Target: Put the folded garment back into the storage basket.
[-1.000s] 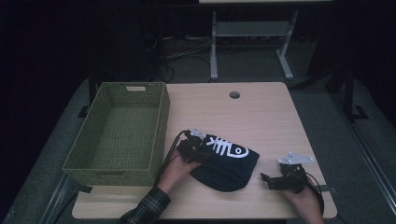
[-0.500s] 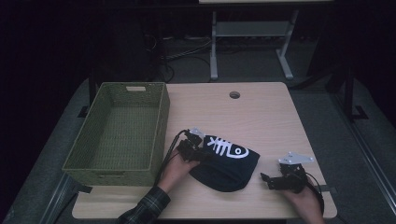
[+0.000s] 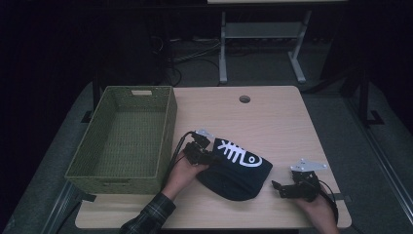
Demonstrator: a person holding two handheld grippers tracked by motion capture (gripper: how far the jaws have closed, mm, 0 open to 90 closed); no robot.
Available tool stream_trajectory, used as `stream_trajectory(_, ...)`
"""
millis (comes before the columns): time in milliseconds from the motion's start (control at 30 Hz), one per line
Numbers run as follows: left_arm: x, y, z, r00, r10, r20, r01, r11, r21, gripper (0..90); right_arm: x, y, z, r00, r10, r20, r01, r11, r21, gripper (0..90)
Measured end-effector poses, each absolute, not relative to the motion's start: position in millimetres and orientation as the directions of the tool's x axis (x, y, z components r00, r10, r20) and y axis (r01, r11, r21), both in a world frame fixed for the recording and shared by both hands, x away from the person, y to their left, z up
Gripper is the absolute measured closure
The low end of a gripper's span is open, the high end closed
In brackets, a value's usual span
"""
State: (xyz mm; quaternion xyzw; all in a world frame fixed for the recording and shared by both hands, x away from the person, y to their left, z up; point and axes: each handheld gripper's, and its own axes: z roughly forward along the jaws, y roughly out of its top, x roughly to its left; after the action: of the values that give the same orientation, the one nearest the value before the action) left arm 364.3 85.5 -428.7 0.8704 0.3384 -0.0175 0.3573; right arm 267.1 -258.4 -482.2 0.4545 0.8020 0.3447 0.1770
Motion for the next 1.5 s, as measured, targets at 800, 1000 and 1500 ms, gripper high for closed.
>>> stream_trajectory(800, 357.5, 86.4, -346.5, 0.843, 0.464, -0.271, 0.52, -0.577, 0.629, 70.7, 267.1, -258.5, -482.1, -0.526, 0.85, 0.029, 0.606, 0.35, 0.714, 8.6)
stream_trajectory(1000, 357.8, 89.8, -328.7, 0.854, 0.454, -0.254, 0.502, -0.592, 0.63, 70.7, 267.0, -258.5, -482.1, -0.526, 0.85, 0.029, 0.606, 0.35, 0.714, 8.6)
stream_trajectory(1500, 357.2, 113.4, -287.4, 0.862, 0.458, -0.217, 0.478, -0.593, 0.648, 70.7, 266.9, -258.4, -482.0, -0.525, 0.851, 0.029, 0.607, 0.349, 0.714, 8.7)
